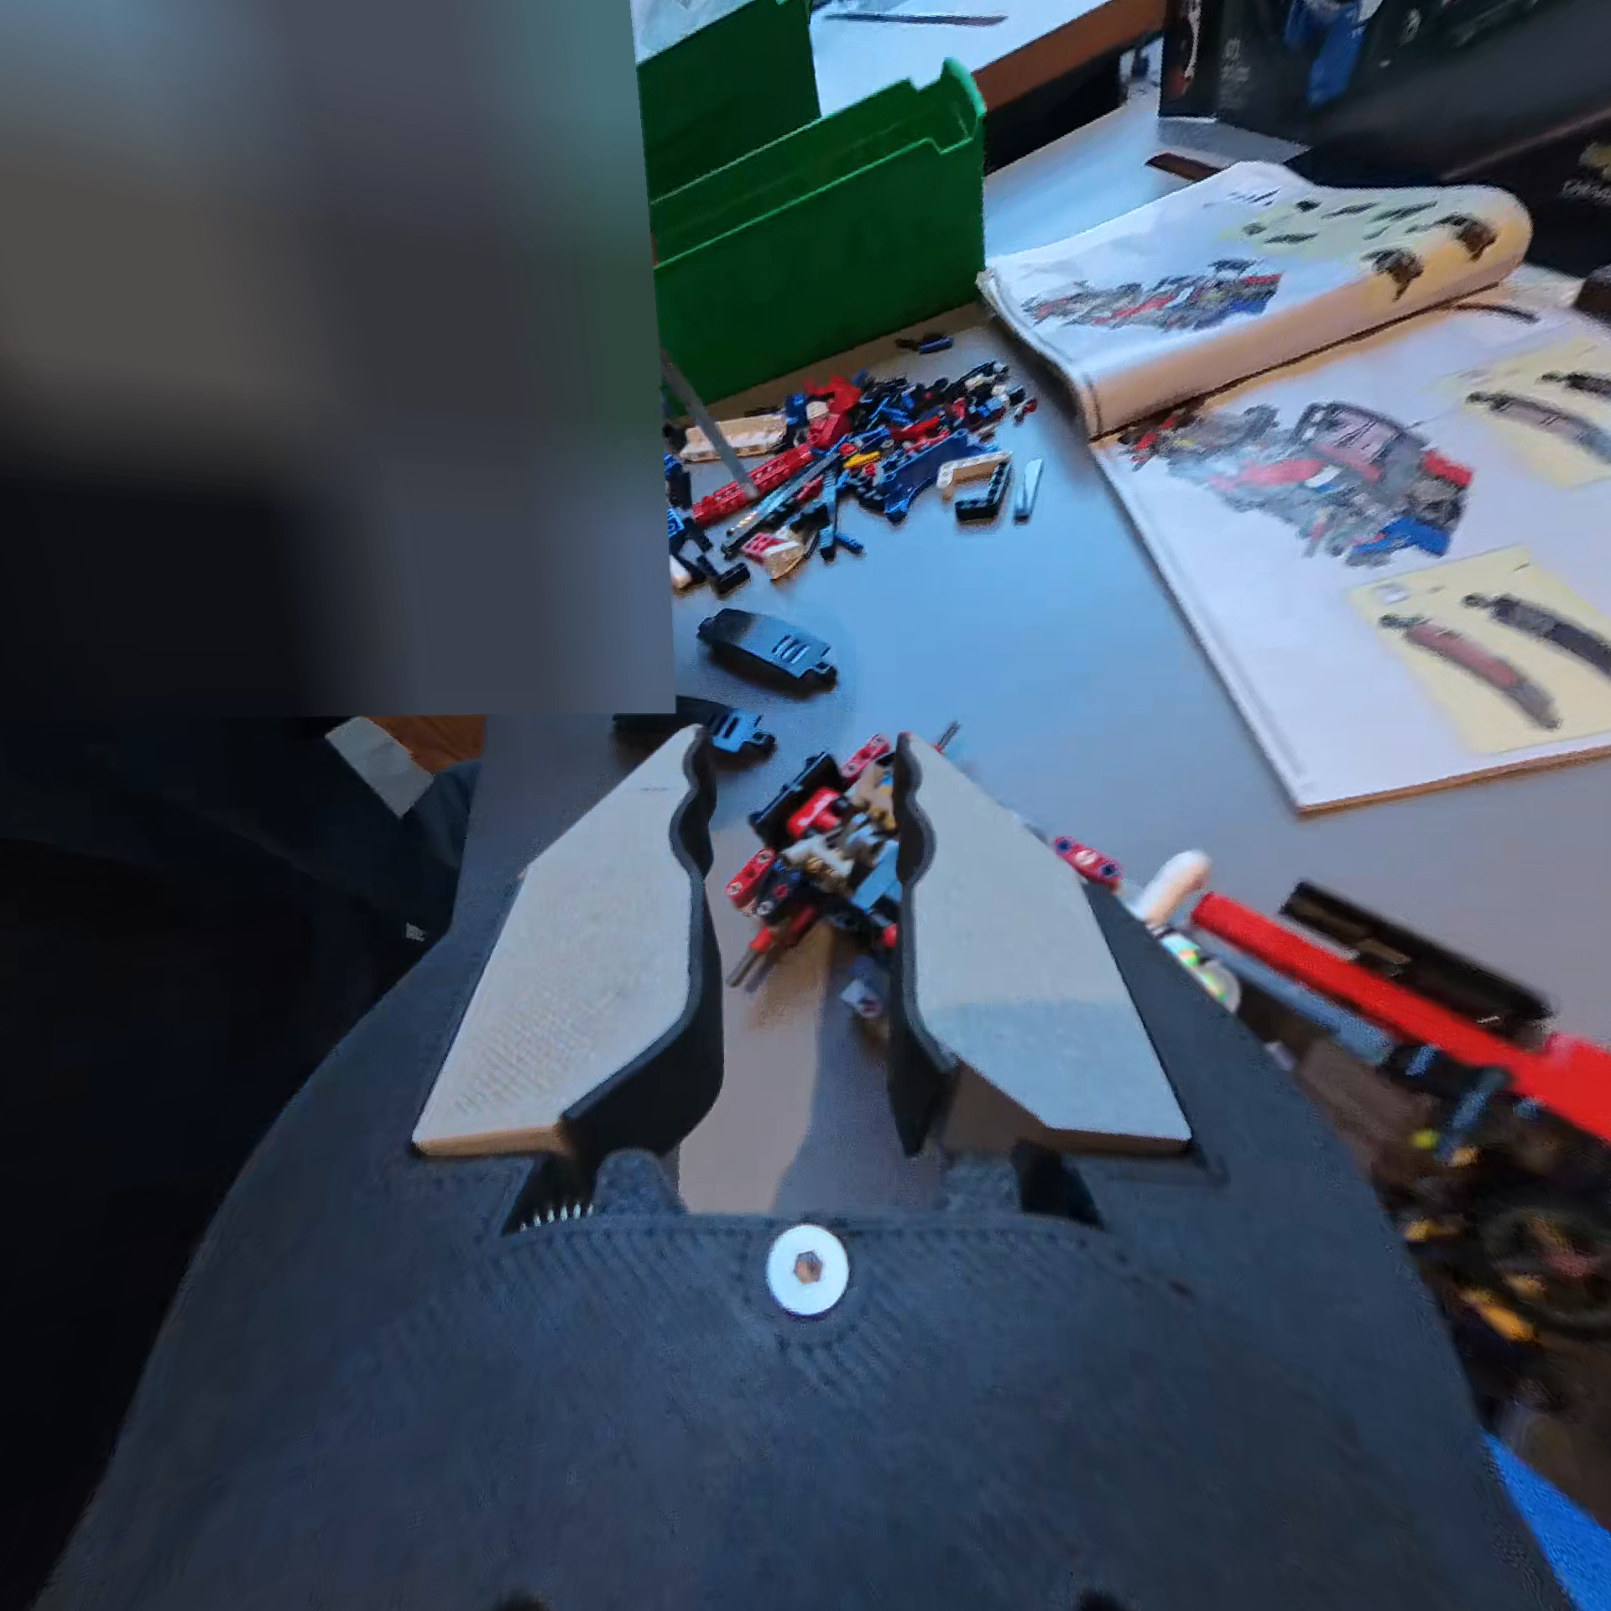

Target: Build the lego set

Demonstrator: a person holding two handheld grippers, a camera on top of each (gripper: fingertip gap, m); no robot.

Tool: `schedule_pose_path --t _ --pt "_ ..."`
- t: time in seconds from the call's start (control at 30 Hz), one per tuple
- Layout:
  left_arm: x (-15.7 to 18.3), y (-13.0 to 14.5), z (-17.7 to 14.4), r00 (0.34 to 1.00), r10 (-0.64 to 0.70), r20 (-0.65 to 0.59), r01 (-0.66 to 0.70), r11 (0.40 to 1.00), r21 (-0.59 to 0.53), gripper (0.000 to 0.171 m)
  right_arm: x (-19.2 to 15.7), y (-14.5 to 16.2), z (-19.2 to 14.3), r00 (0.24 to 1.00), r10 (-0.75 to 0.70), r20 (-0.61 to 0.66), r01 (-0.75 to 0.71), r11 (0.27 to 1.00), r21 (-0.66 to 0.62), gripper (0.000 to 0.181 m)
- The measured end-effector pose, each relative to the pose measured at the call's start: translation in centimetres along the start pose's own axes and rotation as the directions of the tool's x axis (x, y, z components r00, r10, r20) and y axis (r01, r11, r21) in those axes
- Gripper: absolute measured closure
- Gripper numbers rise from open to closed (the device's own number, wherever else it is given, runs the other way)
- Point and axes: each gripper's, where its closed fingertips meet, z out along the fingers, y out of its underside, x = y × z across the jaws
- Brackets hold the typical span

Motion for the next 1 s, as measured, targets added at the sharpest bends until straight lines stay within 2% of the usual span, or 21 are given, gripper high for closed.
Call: schedule_pose_path --t 0.2,0.3,0.47,0.6,0.8,0.9,1.0 --pt "-6.0 -2.0 1.9 0.999 0.035 0.028 -0.034 0.999 -0.039 0.171 3.9 -2.2 -1.1 0.999 -0.015 -0.052 0.015 1.000 -0.013 0.143" --pt "-7.1 -2.3 3.4 0.998 0.048 0.035 -0.046 0.998 -0.043 0.171 4.9 -2.8 -1.2 0.999 -0.003 -0.050 0.003 1.000 -0.004 0.144" --pt "-6.1 -1.7 4.9 0.999 0.036 0.023 -0.034 0.997 -0.063 0.171 4.1 -3.1 -1.1 1.000 0.012 0.003 -0.012 1.000 0.028 0.143" --pt "-5.3 -1.4 4.0 1.000 0.001 0.021 0.000 0.998 -0.066 0.171 3.5 -2.2 -1.6 0.999 -0.024 -0.035 0.024 1.000 0.006 0.144" --pt "-4.3 -0.5 2.5 0.999 -0.016 0.047 0.021 0.995 -0.101 0.171 2.0 -1.6 -2.3 0.998 -0.053 -0.014 0.053 0.999 0.010 0.143" --pt "-3.9 0.1 1.8 0.997 -0.027 0.069 0.034 0.993 -0.112 0.171 0.4 -0.8 -1.3 0.996 -0.092 0.012 0.092 0.995 -0.030 0.143" --pt "-3.2 1.0 1.1 0.996 -0.062 0.066 0.070 0.991 -0.115 0.171 -2.4 0.5 0.8 0.991 -0.091 0.098 0.096 0.994 -0.047 0.143"
